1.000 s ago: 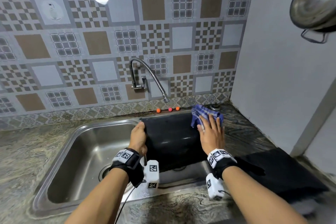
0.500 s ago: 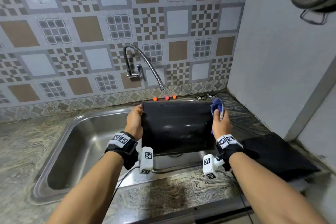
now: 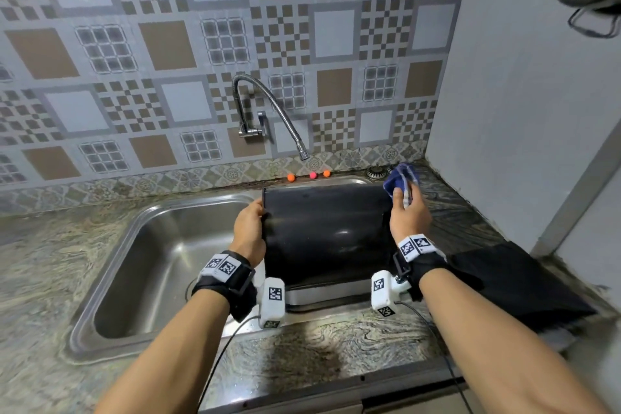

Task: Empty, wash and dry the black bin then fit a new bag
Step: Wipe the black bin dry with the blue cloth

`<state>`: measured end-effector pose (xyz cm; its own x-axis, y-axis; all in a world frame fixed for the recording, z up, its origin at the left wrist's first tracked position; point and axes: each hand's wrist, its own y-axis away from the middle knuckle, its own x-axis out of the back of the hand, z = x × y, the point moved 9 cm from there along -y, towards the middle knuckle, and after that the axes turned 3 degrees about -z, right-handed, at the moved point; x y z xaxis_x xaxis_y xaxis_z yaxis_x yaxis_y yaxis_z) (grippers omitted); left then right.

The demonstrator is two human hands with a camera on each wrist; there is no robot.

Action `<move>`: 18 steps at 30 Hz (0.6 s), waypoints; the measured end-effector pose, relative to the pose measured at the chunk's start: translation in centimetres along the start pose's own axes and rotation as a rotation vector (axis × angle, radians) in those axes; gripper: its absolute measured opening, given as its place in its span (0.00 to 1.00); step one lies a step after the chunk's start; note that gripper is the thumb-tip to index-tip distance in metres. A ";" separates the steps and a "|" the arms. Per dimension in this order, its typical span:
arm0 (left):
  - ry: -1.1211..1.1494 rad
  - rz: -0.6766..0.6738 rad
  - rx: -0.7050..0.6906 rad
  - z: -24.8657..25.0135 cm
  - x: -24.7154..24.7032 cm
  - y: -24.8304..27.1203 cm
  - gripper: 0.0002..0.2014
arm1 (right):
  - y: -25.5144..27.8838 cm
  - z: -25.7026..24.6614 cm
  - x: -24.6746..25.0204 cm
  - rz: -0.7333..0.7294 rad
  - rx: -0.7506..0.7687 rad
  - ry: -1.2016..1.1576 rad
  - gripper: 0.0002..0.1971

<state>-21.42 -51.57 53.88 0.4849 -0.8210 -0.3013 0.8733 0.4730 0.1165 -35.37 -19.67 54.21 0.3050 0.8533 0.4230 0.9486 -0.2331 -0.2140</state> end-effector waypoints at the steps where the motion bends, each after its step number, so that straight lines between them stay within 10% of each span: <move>1: 0.008 -0.045 -0.005 0.1 -0.3 0.2 0.18 | -0.1 0.1 0.0 0.008 -0.003 0.006 0.22; 9: -0.147 -0.029 -0.087 1.0 -0.3 0.4 0.17 | 0.5 -0.6 -0.1 0.056 0.055 -0.009 0.20; 18: 0.032 0.089 -0.035 0.4 0.4 -0.4 0.12 | 10.6 -9.0 -3.3 0.200 0.831 0.239 0.22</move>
<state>-21.54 -52.24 54.07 0.5586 -0.7647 -0.3212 0.8242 0.5552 0.1116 -25.51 -29.16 58.52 0.5562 0.6909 0.4618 0.5366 0.1257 -0.8344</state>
